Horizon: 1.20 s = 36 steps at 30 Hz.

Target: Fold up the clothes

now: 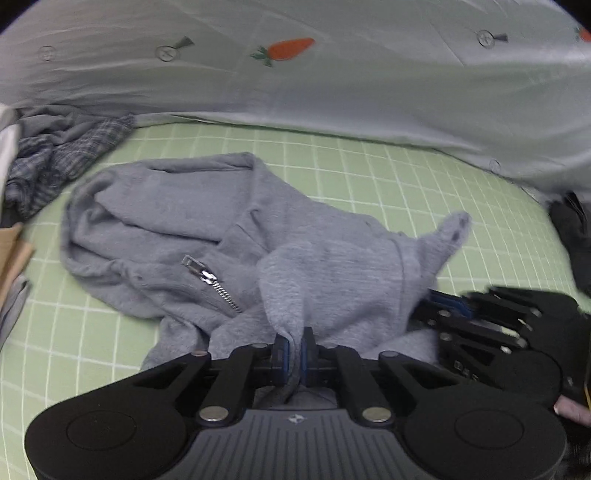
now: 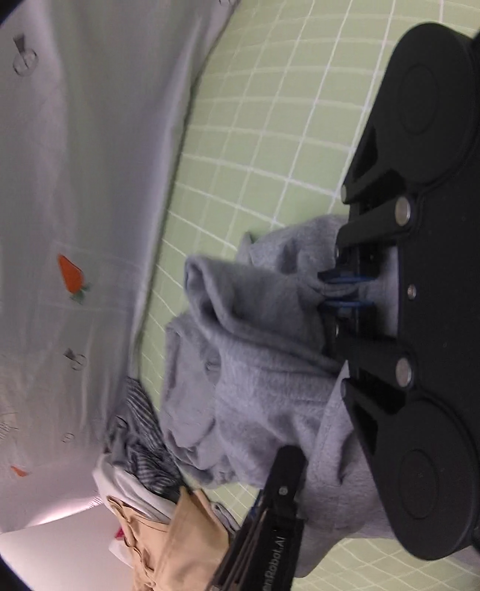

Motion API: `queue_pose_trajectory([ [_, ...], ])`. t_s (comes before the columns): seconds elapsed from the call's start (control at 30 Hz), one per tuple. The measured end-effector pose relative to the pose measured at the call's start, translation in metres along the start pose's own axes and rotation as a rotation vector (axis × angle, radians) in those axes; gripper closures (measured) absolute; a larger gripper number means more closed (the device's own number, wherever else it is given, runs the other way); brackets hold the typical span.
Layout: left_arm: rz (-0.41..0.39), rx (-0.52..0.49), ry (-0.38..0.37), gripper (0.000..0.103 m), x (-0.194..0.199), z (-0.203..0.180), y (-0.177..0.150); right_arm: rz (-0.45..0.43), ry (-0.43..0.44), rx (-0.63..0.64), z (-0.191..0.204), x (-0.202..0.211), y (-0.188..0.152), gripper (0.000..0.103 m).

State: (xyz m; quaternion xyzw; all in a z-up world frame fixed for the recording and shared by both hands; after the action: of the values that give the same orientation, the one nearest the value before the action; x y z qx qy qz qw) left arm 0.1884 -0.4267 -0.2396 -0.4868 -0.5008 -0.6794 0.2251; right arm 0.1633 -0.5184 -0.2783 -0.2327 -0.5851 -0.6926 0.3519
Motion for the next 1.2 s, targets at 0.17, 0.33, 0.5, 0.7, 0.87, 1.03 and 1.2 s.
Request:
queue_pose_trajectory([
  [0.17, -0.105, 0.032, 0.123, 0.098, 0.042, 0.028, 0.006, -0.078, -0.179, 0.037, -0.018, 0.047, 0.002, 0.097],
  [0.33, -0.210, 0.179, 0.122, 0.097, 0.098, 0.079, 0.015, -0.149, -0.351, 0.009, -0.064, 0.115, -0.007, 0.100],
  [0.5, -0.255, 0.212, 0.051, 0.097, 0.126, 0.079, 0.015, -0.170, -0.339, 0.058, -0.051, 0.148, -0.009, 0.100],
  [0.7, -0.203, 0.196, 0.041, 0.097, 0.113, 0.061, -0.007, -0.073, -0.336, 0.051, -0.031, 0.120, -0.026, 0.059],
  [0.87, -0.189, 0.236, -0.006, 0.097, 0.111, 0.058, -0.014, -0.049, -0.232, 0.145, 0.005, 0.099, -0.020, 0.034],
  [1.03, -0.185, 0.300, -0.050, 0.097, 0.109, 0.062, -0.008, -0.005, -0.187, 0.308, 0.037, 0.071, -0.016, 0.026],
  [1.2, -0.167, 0.337, -0.054, 0.097, 0.101, 0.069, -0.007, -0.040, -0.073, 0.388, 0.071, 0.064, -0.005, 0.026],
])
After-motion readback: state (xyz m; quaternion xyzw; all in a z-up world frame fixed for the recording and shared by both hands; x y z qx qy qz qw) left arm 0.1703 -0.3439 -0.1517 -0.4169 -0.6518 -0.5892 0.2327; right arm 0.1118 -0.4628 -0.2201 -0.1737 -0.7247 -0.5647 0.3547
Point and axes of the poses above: each gripper's, at about its wrist camera, not at the fingertips, and x roughly against the way its jaws point, z to its left, y to its top, the point moved 10 cm from there along -x, roughly the way its jaws point, and after that the axes turned 11 degrees about y, right-handed, at the moved point
